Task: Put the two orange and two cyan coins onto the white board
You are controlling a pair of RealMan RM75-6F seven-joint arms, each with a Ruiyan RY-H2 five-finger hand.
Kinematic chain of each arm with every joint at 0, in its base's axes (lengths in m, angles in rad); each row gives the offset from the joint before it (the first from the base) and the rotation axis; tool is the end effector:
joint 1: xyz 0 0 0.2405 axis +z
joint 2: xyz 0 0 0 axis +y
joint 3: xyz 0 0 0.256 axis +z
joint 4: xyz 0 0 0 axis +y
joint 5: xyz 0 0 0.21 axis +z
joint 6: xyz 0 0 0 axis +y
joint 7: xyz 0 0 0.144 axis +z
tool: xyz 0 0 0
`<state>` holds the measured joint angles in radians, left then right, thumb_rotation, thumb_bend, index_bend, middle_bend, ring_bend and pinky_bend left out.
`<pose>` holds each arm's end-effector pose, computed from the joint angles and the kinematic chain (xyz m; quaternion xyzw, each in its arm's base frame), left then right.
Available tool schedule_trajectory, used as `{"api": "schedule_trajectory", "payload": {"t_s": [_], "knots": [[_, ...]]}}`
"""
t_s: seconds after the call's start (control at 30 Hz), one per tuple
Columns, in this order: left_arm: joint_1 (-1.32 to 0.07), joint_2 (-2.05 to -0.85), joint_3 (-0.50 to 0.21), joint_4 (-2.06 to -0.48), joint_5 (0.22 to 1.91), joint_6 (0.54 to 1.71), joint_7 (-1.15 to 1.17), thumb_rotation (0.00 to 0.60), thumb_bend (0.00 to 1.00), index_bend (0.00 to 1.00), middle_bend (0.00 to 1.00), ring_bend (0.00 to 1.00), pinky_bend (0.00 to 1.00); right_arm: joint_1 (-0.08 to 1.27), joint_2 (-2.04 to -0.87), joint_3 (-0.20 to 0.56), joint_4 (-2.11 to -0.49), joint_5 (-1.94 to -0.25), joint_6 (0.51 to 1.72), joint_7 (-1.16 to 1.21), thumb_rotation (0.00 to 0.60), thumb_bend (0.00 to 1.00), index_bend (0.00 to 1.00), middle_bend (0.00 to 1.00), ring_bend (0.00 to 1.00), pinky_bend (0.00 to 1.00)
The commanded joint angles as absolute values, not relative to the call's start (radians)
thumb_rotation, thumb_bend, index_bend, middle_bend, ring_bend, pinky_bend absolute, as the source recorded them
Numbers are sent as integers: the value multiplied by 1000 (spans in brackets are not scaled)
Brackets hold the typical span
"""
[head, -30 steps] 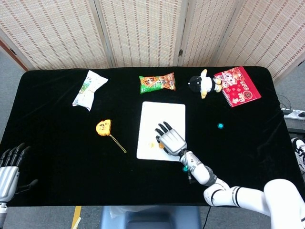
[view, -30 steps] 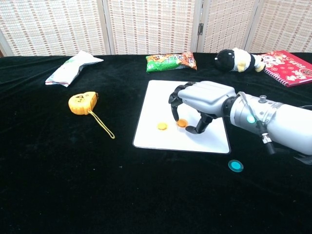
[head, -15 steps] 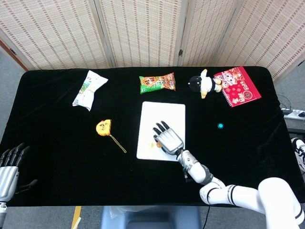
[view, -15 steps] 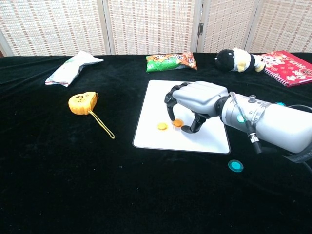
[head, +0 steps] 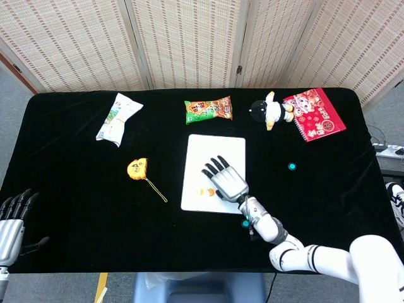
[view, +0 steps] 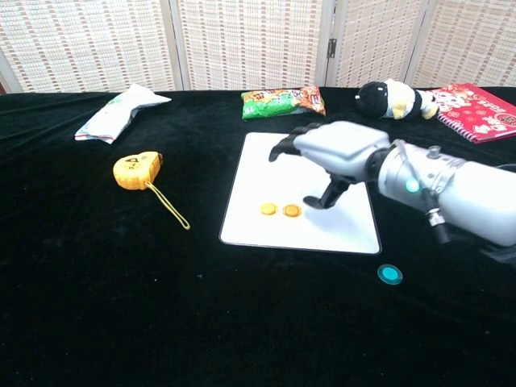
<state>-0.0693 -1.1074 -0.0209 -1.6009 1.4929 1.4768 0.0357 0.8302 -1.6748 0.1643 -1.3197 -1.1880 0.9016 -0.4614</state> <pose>-0.3206 0.1702 0.1595 -0.6062 -0.3868 -0.3553 0.5973 -0.1210 -0.3533 -0.0552 0.8050 -0.2730 0.3400 0.4022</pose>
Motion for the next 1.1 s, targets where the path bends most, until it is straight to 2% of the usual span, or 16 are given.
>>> {"api": "schedule_trajectory", "payload": {"t_s": [0.03,0.17,0.43,1.1], "knots": [[-71,-1107,-22,-1599,1489,1473,35,600,72,0,0,59,0,785,-1608,169,-1338,-1187,949,-425,600,303,185,88,0,0],[-75,-1109,-23,-1602,1495,1471,36,600,72,0,0,59,0,739,-1539,160,-1329,-1164,970,-403,600,303,258,87,0,0],[-82,-1108,-21,-1625,1509,1469,58,600,73,0,0,59,0,657,-1483,125,-1238,-1120,957,-323,600,303,279,88,0,0],[-83,-1100,-14,-1659,1509,1465,90,600,73,0,0,59,0,669,-1605,163,-892,-1015,778,-263,600,303,317,92,0,0]]}}
